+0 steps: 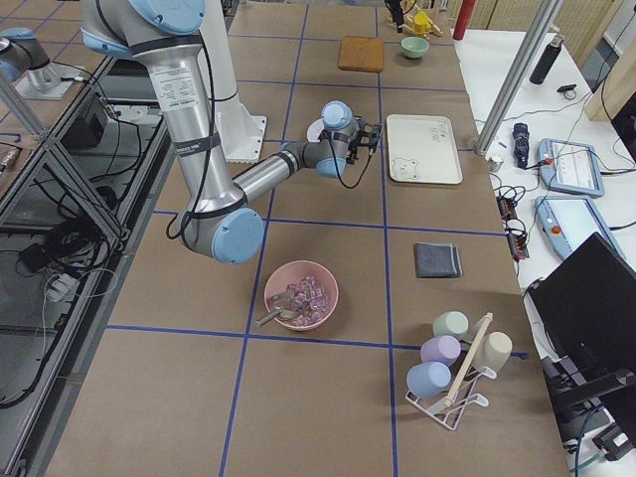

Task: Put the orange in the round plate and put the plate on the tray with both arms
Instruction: 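Release the orange and withdraw the left arm while the right arm reaches toward the plate, then grip the white plate rim nearest the right gripper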

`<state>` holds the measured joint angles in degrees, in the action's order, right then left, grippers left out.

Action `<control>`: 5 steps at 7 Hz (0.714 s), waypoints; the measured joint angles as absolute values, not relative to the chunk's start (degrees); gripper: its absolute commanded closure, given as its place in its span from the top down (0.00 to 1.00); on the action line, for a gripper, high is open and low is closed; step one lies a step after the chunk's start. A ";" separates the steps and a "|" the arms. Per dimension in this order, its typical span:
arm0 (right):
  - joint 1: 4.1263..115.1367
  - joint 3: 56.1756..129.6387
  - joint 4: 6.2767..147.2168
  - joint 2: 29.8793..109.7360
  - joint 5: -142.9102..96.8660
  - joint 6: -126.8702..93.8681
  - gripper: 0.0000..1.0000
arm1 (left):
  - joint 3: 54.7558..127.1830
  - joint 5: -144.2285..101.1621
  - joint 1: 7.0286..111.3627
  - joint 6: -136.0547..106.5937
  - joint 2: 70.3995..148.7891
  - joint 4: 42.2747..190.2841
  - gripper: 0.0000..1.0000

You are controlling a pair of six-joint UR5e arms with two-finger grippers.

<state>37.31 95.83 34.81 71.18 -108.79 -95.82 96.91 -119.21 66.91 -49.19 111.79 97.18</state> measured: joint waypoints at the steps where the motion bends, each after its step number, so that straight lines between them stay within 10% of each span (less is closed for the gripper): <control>1: 34.77 93.83 28.83 71.39 -104.82 -98.84 1.00 | 96.90 -119.19 67.54 -48.88 111.74 97.20 0.98; 5: 27.38 88.33 17.32 70.68 -94.14 -103.51 1.00 | 96.55 -119.17 68.68 -48.69 111.79 97.06 0.98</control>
<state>27.38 88.33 17.32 70.68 -94.14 -103.51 96.55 -119.17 68.68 -48.69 111.79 97.06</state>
